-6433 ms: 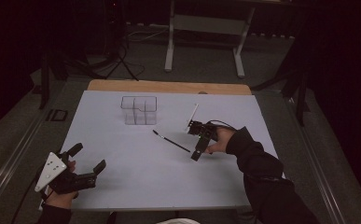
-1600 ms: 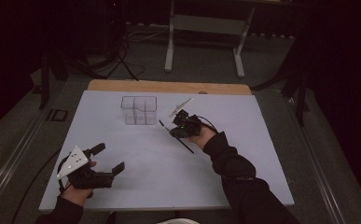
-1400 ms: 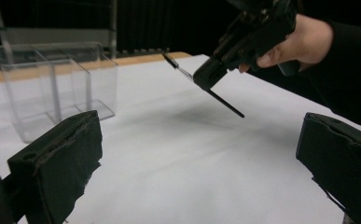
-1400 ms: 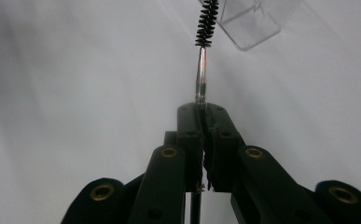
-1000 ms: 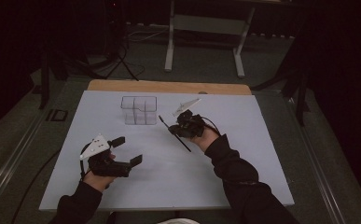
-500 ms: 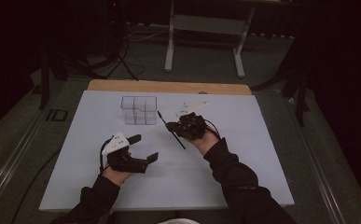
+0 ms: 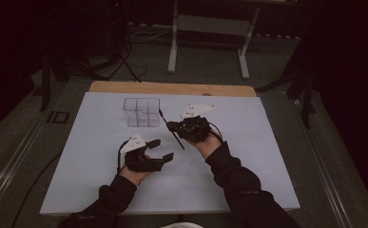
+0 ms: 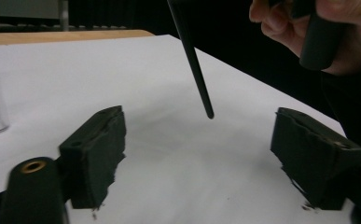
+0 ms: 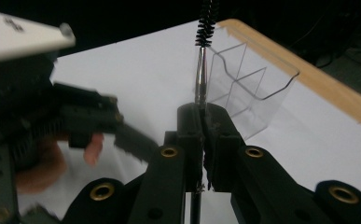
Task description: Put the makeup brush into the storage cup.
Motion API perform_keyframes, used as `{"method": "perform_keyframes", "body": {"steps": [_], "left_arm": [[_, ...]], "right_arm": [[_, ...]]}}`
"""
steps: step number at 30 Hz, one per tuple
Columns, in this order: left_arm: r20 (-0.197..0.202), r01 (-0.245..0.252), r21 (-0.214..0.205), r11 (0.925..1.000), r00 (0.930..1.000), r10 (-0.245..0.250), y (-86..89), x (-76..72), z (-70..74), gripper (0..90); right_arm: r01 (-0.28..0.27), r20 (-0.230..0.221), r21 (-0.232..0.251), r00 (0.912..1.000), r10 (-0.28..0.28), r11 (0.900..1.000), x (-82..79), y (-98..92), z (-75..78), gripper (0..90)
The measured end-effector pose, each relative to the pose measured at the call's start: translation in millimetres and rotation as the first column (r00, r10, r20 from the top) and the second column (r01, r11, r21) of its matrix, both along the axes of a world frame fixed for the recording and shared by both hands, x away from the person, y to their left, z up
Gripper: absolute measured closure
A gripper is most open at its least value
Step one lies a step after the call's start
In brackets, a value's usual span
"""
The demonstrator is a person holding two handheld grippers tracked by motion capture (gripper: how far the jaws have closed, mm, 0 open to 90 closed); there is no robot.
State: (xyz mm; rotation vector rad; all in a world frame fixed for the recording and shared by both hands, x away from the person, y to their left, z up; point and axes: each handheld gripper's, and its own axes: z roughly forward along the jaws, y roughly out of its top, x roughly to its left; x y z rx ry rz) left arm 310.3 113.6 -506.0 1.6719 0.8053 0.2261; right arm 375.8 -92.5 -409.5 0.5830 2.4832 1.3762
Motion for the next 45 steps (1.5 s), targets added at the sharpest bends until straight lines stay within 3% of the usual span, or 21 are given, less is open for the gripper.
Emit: {"method": "perform_keyframes", "body": {"steps": [4, 9, 13, 15, 16, 21, 25, 29, 45], "left_arm": [[-0.011, -0.007, 0.006, 1.0, 0.9999, 0.007, -9.1, 4.6, -3.3, 24.6], [-0.022, -0.012, -0.015, 0.9998, 0.9997, 0.012, -13.1, 10.3, -5.8, 37.3], [-0.025, 0.006, -0.026, 0.9997, 0.9997, -0.006, -16.1, 12.6, -6.0, 48.7], [-0.031, 0.022, -0.026, 0.9994, 0.9992, -0.023, -19.7, 14.7, -6.4, 48.7], [-0.035, 0.027, -0.031, 0.9992, 0.999, -0.028, -21.2, 15.7, -6.9, 55.2], [-0.034, 0.018, -0.045, 0.9988, 0.9992, -0.02, -24.9, 18.2, -5.9, 67.4], [-0.039, 0.007, -0.044, 0.999, 0.9992, -0.009, -23.8, 20.3, -4.3, 82.2], [-0.063, -0.006, -0.04, 0.9992, 0.998, 0.004, -20.2, 22.9, -6.0, 85.6], [-0.059, 0.016, 0.029, 0.9994, 0.9982, -0.014, -15.7, 21.9, -0.6, 86.8]], "right_arm": [[-0.009, 0.008, 0.03, 0.9999, 0.009, 0.9995, -2.2, 0.7, 1.0, 85.5], [-0.019, 0.017, 0.049, 0.9997, 0.018, 0.9986, -3.9, 0.8, 1.7, 85.6], [-0.02, 0.022, 0.054, 0.9996, 0.019, 0.9983, -4.6, 1.1, 2.0, 85.5], [-0.019, 0.027, 0.055, 0.9995, 0.017, 0.9983, -5.0, 1.1, 2.2, 85.5], [-0.025, 0.028, 0.062, 0.9993, 0.023, 0.9977, -5.5, 1.8, 3.0, 85.5], [-0.039, 0.04, 0.076, 0.9986, 0.036, 0.9963, -8.9, 3.8, 4.0, 85.5], [-0.039, 0.046, 0.076, 0.9983, 0.035, 0.9964, -9.8, 3.6, 2.7, 85.5], [-0.035, 0.05, 0.072, 0.9983, 0.032, 0.9968, -10.3, 2.2, 3.0, 85.8], [-0.05, 0.039, 0.064, 0.9981, 0.048, 0.9967, -12.4, -0.4, 5.5, 84.0]]}}
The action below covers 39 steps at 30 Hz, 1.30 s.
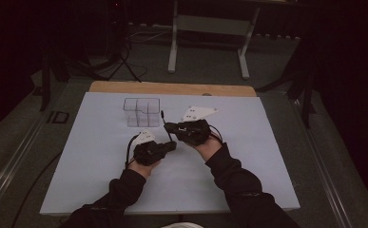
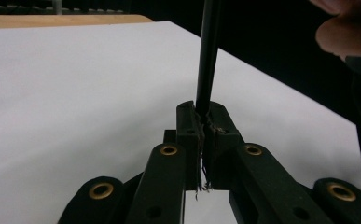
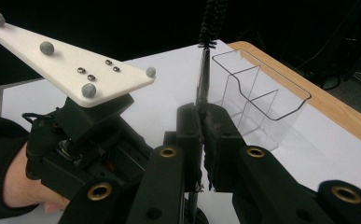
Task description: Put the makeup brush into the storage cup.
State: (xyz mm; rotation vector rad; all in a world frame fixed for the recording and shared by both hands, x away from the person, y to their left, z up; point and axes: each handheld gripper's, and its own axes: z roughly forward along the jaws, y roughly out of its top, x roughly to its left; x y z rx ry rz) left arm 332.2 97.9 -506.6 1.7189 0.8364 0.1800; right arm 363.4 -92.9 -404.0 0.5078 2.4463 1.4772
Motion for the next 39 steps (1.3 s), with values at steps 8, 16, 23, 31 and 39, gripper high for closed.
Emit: {"method": "perform_keyframes", "body": {"steps": [8, 16, 23, 31, 39], "left_arm": [[-0.015, 0.036, 0.043, 0.9984, 0.9993, -0.036, 3.3, -0.4, 3.4, 86.9], [-0.031, 0.09, 0.078, 0.9929, 0.9957, -0.088, 6.6, -1.2, 4.8, 86.9], [-0.033, 0.138, 0.091, 0.9861, 0.9902, -0.136, 4.3, -1.9, 5.4, 86.9], [-0.031, 0.158, 0.104, 0.9821, 0.9874, -0.155, 1.8, -1.5, 5.0, 86.9], [-0.025, 0.157, 0.114, 0.9811, 0.9876, -0.155, 0.7, -0.8, 6.4, 86.8]], "right_arm": [[-0.005, -0.004, -0.011, 1.0, 0.005, 0.9999, -0.5, -4.2, -0.7, 72.6], [-0.048, -0.043, -0.026, 0.998, 0.047, 0.9985, 2.2, -14.0, -9.6, 65.5], [-0.095, -0.076, -0.001, 0.9926, 0.094, 0.9955, 2.4, -20.6, -18.7, 64.2], [-0.124, -0.106, 0.031, 0.9862, 0.127, 0.9917, 5.3, -24.9, -27.3, 69.8], [-0.128, -0.147, 0.076, 0.9794, 0.138, 0.9888, 6.4, -24.8, -37.1, 76.1]]}}
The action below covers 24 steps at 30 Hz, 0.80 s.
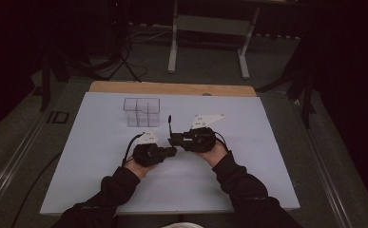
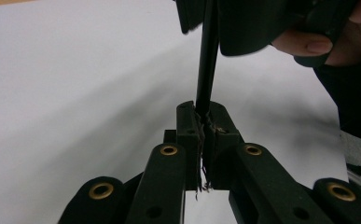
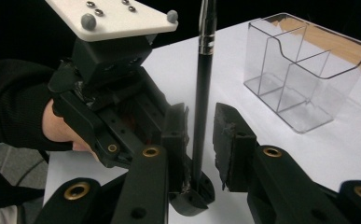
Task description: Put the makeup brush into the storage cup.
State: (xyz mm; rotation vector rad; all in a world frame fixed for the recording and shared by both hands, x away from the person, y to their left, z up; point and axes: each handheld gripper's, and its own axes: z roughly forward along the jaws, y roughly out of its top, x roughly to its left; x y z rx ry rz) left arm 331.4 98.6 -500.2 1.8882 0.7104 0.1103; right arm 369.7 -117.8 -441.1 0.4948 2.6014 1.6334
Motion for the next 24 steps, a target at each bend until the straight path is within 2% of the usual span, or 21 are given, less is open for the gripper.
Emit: {"method": "perform_keyframes", "body": {"steps": [2, 6, 14, 17, 19, 24], "left_arm": [[-0.005, 0.0, -0.008, 1.0, 1.0, 0.0, 0.2, 0.5, -0.4, 86.8], [0.004, -0.004, 0.004, 1.0, 1.0, 0.004, 0.5, 0.7, -0.6, 86.8], [-0.003, 0.002, -0.002, 1.0, 1.0, -0.002, 1.9, 1.7, -3.5, 86.5], [-0.017, 0.01, -0.007, 0.9999, 0.9998, -0.01, 3.0, 2.4, -4.9, 86.0], [-0.01, 0.007, -0.004, 1.0, 0.9999, -0.007, 3.7, 1.5, -4.7, 85.1], [-0.022, 0.022, 0.023, 0.9995, 0.9995, -0.021, 5.2, -1.9, -6.3, 71.8]], "right_arm": [[-0.001, -0.003, 0.001, 1.0, 0.001, 1.0, 0.0, 0.6, -1.6, 78.5], [0.006, -0.006, -0.003, 1.0, -0.006, 1.0, 0.2, 0.8, -4.1, 84.3], [0.021, -0.004, 0.006, 0.9998, -0.021, 0.9998, -1.0, 0.3, -8.2, 86.1], [0.019, -0.003, 0.004, 0.9998, -0.019, 0.9998, -1.3, 1.1, -9.4, 86.2], [0.018, -0.007, 0.006, 0.9998, -0.018, 0.9998, -0.9, 1.5, -9.9, 86.2], [0.032, 0.007, 0.019, 0.9995, -0.032, 0.9993, 0.3, 0.3, -5.8, 86.2]]}}
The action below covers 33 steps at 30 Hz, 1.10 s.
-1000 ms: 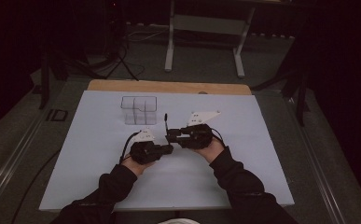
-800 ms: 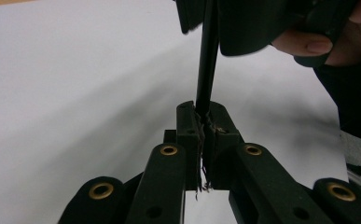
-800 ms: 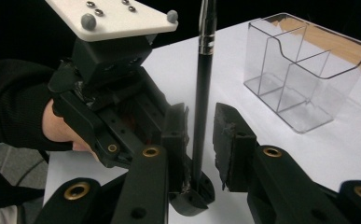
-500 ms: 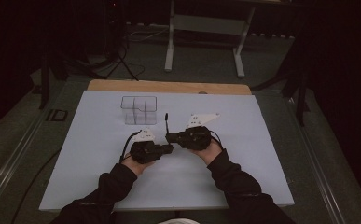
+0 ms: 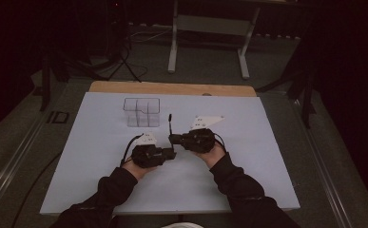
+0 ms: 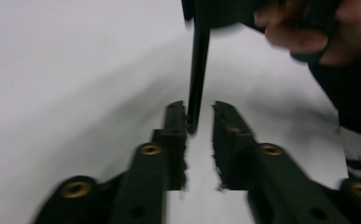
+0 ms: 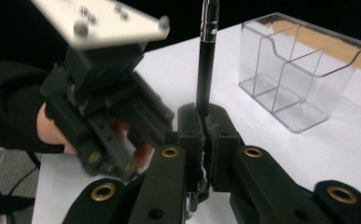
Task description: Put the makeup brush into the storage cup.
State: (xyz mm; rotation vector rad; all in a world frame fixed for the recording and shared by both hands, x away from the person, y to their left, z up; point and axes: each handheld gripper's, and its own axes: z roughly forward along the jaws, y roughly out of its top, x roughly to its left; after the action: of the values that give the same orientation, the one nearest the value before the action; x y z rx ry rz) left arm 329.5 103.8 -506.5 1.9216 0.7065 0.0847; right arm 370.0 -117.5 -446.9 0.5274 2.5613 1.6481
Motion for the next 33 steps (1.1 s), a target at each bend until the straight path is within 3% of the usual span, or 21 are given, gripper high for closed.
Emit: {"method": "perform_keyframes", "body": {"steps": [7, 13, 23, 27, 33], "left_arm": [[-0.021, -0.033, 0.001, 0.9995, 0.9992, 0.033, 13.1, -0.6, -0.6, 64.6], [-0.014, -0.04, -0.021, 0.999, 0.9991, 0.04, 27.4, 0.2, 11.7, 59.0], [0.065, -0.045, -0.11, 0.9929, 0.9965, 0.053, 50.9, 0.3, 48.1, 52.3], [0.095, -0.031, -0.132, 0.9907, 0.9945, 0.044, 52.7, 0.6, 61.2, 51.8], [0.103, -0.01, -0.152, 0.9883, 0.9944, 0.025, 49.1, 4.0, 73.2, 50.9]], "right_arm": [[0.021, 0.012, -0.001, 0.9997, -0.021, 0.9998, 2.9, -8.1, 6.9, 86.2], [0.03, 0.006, -0.006, 0.9995, -0.03, 0.9995, 4.0, -12.3, 5.7, 86.2], [0.036, 0.003, -0.006, 0.9994, -0.036, 0.9993, 4.6, -14.4, 3.6, 86.2], [0.03, 0.004, -0.01, 0.9995, -0.03, 0.9995, 4.0, -11.9, 2.9, 86.1], [0.022, 0.001, -0.007, 0.9998, -0.022, 0.9997, 3.2, -9.8, 1.9, 86.2]]}}
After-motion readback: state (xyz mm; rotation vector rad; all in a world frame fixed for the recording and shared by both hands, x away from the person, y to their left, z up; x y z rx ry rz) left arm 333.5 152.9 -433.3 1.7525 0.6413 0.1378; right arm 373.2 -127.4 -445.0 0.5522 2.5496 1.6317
